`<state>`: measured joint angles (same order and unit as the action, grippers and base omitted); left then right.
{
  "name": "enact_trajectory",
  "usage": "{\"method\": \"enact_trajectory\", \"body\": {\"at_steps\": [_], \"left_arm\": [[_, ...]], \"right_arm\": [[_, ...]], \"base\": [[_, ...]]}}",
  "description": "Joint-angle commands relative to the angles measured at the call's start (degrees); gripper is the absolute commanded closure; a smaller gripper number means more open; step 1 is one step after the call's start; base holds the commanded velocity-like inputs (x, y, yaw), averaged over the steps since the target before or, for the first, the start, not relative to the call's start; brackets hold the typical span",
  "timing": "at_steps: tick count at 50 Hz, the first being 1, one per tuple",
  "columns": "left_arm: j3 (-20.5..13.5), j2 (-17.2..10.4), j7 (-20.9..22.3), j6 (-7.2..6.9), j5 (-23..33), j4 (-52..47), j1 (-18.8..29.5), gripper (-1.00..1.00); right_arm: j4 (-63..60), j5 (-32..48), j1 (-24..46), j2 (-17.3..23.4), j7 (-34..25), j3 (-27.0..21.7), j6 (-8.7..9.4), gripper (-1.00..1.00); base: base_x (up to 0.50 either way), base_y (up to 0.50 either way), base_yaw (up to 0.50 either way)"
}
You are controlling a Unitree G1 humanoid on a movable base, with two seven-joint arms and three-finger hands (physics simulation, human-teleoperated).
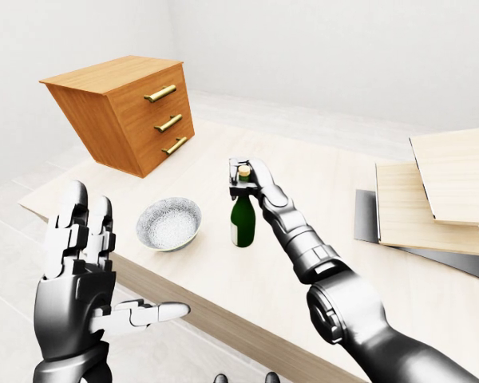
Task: Put the wine bottle on the wine rack.
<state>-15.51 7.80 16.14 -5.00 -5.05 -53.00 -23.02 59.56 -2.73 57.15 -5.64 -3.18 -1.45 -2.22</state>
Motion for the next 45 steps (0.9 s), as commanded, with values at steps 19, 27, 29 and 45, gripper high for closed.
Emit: {"method": "enact_trajectory", "body": {"at_steps": [19, 27, 29, 45], "left_arm": [[1.2, -0.3, -0.5, 0.0, 0.8, -0.3, 0.4, -1.0], [1.4, -0.4, -0.7, 0.0, 0.7, -0.2, 0.2, -1.0], [1.5, -0.5, -0.9, 0.0, 0.7, -0.4, 0.3, -1.0], [3.4, -0.8, -1.5, 0.0, 1.5, 1.0, -0.5, -1.0]], "right_arm": [[-16.0, -0.8, -3.4, 4.0, 1.9, 0.2, 7.22, 1.0], [-26.1, -2.1, -4.2, 6.3, 2.6, -0.6, 7.22, 1.0], [-28.5, -2.6, -4.4, 7.0, 2.7, -1.0, 7.22, 1.0], [-40.2, -7.3, -5.8, 12.2, 5.7, -3.7, 7.22, 1.0]], "base": [[0.0, 0.0, 0.0], [0.0, 0.0, 0.0], [0.0, 0.0, 0.0], [0.0, 0.0, 0.0]]}}
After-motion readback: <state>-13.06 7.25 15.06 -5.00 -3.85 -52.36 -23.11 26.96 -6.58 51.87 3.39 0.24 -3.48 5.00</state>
